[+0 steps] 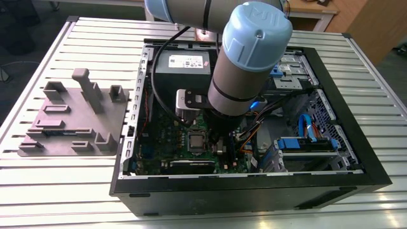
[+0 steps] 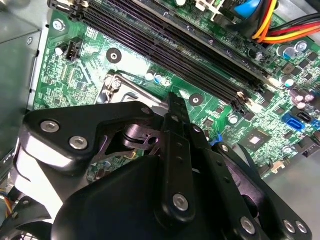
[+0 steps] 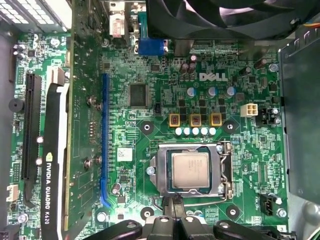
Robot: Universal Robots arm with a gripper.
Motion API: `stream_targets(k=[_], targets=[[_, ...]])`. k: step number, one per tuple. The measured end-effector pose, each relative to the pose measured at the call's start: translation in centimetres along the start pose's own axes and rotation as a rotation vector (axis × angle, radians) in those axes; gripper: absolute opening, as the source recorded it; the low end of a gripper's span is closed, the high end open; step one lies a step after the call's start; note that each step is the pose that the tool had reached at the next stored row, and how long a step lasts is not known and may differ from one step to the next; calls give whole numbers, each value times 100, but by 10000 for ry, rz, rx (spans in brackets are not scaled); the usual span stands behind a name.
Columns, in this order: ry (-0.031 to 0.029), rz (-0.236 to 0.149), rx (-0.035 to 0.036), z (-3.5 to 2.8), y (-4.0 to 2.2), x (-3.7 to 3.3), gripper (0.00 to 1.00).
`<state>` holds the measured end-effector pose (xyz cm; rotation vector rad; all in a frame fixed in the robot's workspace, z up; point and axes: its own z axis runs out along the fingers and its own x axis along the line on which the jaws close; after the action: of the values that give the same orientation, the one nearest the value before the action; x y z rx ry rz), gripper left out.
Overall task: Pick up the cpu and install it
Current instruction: 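Install the first cpu locking lever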
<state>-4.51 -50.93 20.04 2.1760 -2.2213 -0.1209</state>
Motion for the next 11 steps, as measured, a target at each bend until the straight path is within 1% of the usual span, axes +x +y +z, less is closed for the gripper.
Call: stream_targets(k=[3,11], targets=[[0,-1,2,24,-1,1,10],[0,0,2,41,-3,2,10]])
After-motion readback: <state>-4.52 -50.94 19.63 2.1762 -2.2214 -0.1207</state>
